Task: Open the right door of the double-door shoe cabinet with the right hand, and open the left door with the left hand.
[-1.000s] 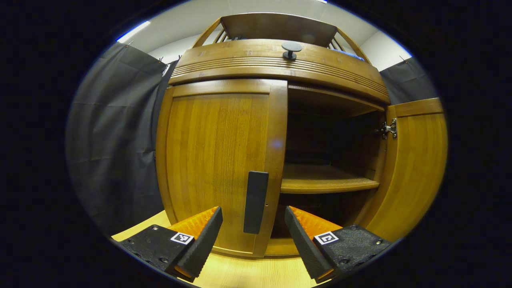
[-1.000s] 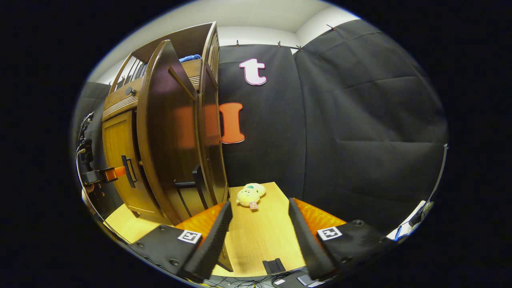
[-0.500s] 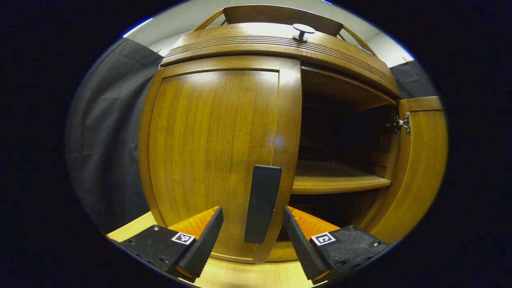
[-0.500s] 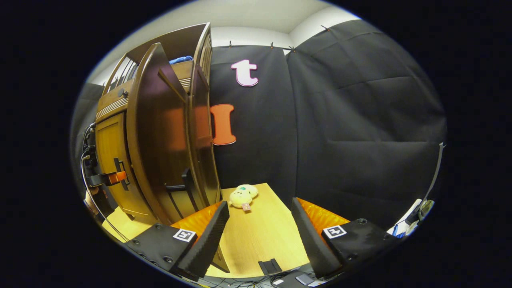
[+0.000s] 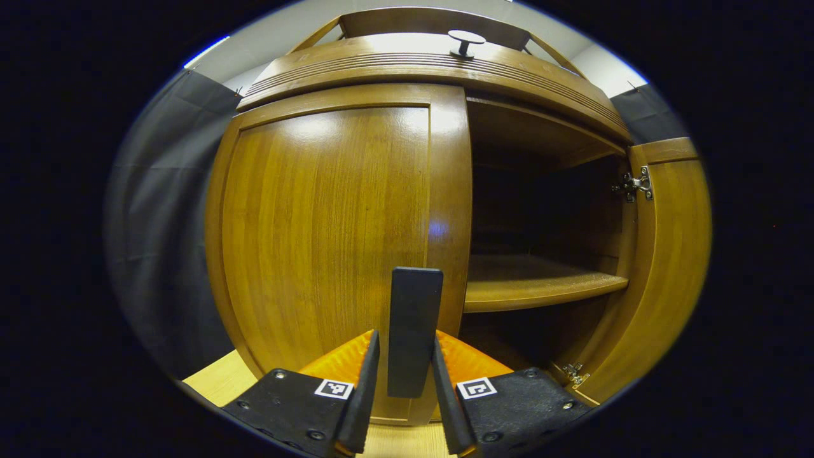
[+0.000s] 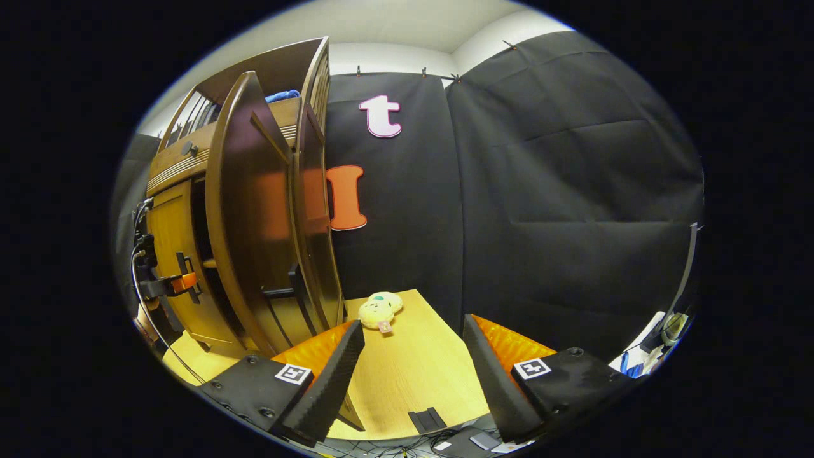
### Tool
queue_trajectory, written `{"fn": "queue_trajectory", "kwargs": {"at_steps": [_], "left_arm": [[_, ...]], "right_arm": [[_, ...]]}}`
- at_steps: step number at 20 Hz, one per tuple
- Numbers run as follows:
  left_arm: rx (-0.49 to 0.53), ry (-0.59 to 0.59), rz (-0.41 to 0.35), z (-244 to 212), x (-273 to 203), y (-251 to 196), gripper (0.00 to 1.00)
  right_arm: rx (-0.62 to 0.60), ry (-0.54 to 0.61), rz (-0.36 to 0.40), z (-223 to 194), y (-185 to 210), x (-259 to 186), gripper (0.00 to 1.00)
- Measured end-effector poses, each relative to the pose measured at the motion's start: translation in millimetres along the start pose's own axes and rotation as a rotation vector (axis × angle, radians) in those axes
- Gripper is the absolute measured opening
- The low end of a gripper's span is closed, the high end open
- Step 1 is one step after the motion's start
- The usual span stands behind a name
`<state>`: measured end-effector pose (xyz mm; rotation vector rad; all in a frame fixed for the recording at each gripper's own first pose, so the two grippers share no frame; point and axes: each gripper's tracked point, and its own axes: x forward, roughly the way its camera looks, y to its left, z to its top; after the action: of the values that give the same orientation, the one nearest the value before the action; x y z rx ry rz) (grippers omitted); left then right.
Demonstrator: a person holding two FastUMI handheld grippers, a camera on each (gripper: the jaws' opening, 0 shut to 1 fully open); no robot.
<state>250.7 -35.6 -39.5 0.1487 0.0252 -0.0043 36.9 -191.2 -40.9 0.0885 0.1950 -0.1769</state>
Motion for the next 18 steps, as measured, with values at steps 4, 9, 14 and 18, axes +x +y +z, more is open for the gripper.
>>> {"fn": "queue_trajectory", "kwargs": {"at_steps": [4, 9, 14, 18], "left_arm": [[0.04, -0.005, -0.006, 1, 1, -3, 0.31], [0.004, -0.007, 0.019, 0, -3, -1, 0.17], [-0.004, 0.004, -0.025, 1, -22, 0, 0.14], [-0.015, 0.007, -0.074, 0, -46, 6, 0.13]], "right_arm": [[0.005, -0.001, -0.011, -1, 4, -6, 1.0], [-0.014, -0.016, -0.027, -2, 12, -22, 1.0], [-0.033, -0.033, -0.048, 0, 19, -33, 1.0], [-0.044, -0.044, -0.062, -1, 28, -45, 1.0]]}}
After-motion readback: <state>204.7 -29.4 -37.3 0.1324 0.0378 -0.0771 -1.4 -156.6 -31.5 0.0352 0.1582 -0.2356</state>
